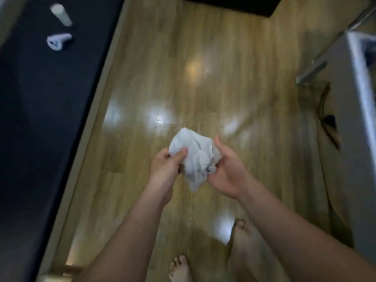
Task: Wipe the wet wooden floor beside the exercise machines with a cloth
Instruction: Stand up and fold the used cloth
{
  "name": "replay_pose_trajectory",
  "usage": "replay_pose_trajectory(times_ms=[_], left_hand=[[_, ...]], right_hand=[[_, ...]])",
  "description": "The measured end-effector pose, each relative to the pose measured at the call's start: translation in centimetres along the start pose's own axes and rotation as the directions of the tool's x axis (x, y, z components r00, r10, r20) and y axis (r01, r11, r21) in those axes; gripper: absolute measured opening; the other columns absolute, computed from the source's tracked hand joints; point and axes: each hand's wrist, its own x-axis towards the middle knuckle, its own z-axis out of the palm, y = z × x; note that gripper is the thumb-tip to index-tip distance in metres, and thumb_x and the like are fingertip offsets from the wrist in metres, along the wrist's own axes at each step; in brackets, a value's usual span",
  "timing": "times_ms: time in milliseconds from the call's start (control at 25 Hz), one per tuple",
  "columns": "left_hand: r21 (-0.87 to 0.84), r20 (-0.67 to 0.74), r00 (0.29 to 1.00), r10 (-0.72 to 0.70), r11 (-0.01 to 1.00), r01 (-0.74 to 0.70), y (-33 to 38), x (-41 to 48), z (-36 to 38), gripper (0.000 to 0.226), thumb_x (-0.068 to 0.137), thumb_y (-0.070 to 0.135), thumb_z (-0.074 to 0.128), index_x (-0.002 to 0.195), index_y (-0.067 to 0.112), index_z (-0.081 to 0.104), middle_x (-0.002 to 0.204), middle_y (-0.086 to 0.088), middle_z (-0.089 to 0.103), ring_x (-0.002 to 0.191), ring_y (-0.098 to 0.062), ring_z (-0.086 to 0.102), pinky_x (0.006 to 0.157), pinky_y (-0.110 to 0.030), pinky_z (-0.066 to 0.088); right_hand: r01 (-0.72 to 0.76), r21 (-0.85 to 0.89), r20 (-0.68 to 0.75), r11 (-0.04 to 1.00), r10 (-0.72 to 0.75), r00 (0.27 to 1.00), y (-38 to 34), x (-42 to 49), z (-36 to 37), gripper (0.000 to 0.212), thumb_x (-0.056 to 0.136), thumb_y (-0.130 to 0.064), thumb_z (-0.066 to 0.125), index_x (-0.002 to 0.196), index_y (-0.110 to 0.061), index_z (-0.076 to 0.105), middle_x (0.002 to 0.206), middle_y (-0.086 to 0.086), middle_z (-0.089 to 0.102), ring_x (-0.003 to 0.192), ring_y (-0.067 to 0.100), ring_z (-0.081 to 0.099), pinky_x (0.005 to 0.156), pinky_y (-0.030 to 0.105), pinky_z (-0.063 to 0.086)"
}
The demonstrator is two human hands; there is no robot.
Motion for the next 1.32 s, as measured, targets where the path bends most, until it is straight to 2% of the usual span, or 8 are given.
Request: replay_pose_trajectory(times_ms=[120, 240, 440, 520, 680, 800, 1080, 1320], left_hand=[[-0.059, -0.059, 0.98, 0.19, 0.979, -0.193, 11.7, -7.3, 2.7, 0.008, 0.085, 0.013, 0.071, 0.09, 0.013, 0.065, 0.09, -0.008, 0.073, 0.085, -0.024, 0.067, 0.076, -0.039, 0.05], [-0.1, 0.005, 0.963, 0.268, 0.959, -0.267, 21.8, -10.7, 5.2, 0.011, 0.09, 0.007, 0.066, 0.097, 0.014, 0.06, 0.096, -0.007, 0.072, 0.086, -0.021, 0.068, 0.077, -0.039, 0.052], [-0.271, 0.393, 0.905, 0.162, 0.961, -0.054, 33.8, -7.9, 13.1, 0.04, 0.09, 0.013, 0.067, 0.129, 0.006, 0.059, 0.123, -0.018, 0.067, 0.11, -0.029, 0.066, 0.091, -0.038, 0.055], [-0.304, 0.405, 0.897, 0.179, 0.951, -0.052, 36.6, -5.4, 16.6, 0.039, 0.091, 0.009, 0.063, 0.13, 0.007, 0.058, 0.124, -0.017, 0.067, 0.113, -0.03, 0.066, 0.086, -0.035, 0.057], [-0.122, 0.314, 0.871, 0.378, 0.926, -0.358, 46.3, 0.7, 23.8, 0.043, 0.088, -0.002, 0.064, 0.123, 0.022, 0.058, 0.115, -0.006, 0.071, 0.107, -0.025, 0.068, 0.088, -0.041, 0.057], [0.012, 0.355, 0.831, 0.428, 0.887, -0.462, 54.5, 6.0, 28.3, 0.055, 0.087, 0.0, 0.067, 0.129, 0.032, 0.052, 0.122, 0.002, 0.066, 0.113, -0.021, 0.064, 0.094, -0.047, 0.055], [0.099, 0.641, 0.698, 0.32, 0.867, -0.489, 68.9, 22.2, 43.1, 0.069, 0.082, -0.007, 0.062, 0.135, 0.035, 0.048, 0.125, 0.007, 0.063, 0.114, -0.013, 0.062, 0.086, -0.035, 0.059], [0.13, 0.796, 0.576, 0.186, 0.877, -0.462, 76.6, 31.2, 63.6, 0.057, 0.088, -0.005, 0.057, 0.126, 0.037, 0.061, 0.116, 0.007, 0.071, 0.109, -0.018, 0.067, 0.093, -0.05, 0.055]], right_hand=[[0.198, -0.307, -0.158, 0.931, -0.255, 0.954, -7.5, -6.8, 7.4, 0.036, 0.098, -0.024, 0.058, 0.131, -0.009, 0.06, 0.117, 0.01, 0.073, 0.102, 0.025, 0.071, 0.079, 0.038, 0.061], [0.34, -0.42, -0.071, 0.841, -0.404, 0.912, -16.2, -11.0, 13.8, 0.015, 0.103, -0.019, 0.052, 0.11, -0.013, 0.064, 0.093, 0.003, 0.074, 0.09, 0.023, 0.068, 0.077, 0.038, 0.061], [0.449, -0.242, 0.046, 0.86, -0.453, 0.891, -31.0, -12.5, 18.6, 0.021, 0.099, -0.007, 0.049, 0.113, -0.005, 0.064, 0.106, 0.014, 0.071, 0.098, 0.024, 0.07, 0.086, 0.036, 0.06], [0.42, -0.159, 0.019, 0.893, -0.423, 0.906, -35.4, -10.9, 19.3, 0.025, 0.091, -0.011, 0.053, 0.107, -0.003, 0.07, 0.11, 0.016, 0.072, 0.101, 0.026, 0.07, 0.089, 0.038, 0.058], [0.391, -0.164, -0.109, 0.906, -0.411, 0.905, -47.4, -6.9, 20.8, 0.039, 0.09, -0.034, 0.063, 0.114, -0.002, 0.067, 0.11, 0.013, 0.074, 0.098, 0.025, 0.071, 0.082, 0.038, 0.056], [0.404, -0.287, -0.166, 0.869, -0.46, 0.872, -56.8, -3.7, 23.0, 0.024, 0.092, -0.015, 0.066, 0.112, -0.003, 0.064, 0.101, 0.012, 0.074, 0.087, 0.023, 0.072, 0.066, 0.033, 0.059], [0.585, -0.476, -0.264, 0.657, -0.741, 0.617, -77.1, 3.9, 22.4, 0.022, 0.094, 0.0, 0.062, 0.112, -0.012, 0.061, 0.1, 0.014, 0.072, 0.077, 0.025, 0.071, 0.053, 0.033, 0.058], [0.584, -0.608, -0.449, 0.538, -0.84, 0.306, -93.3, 4.6, 16.2, 0.012, 0.092, -0.002, 0.063, 0.099, -0.011, 0.062, 0.087, 0.006, 0.069, 0.066, 0.015, 0.066, 0.046, 0.027, 0.049]])
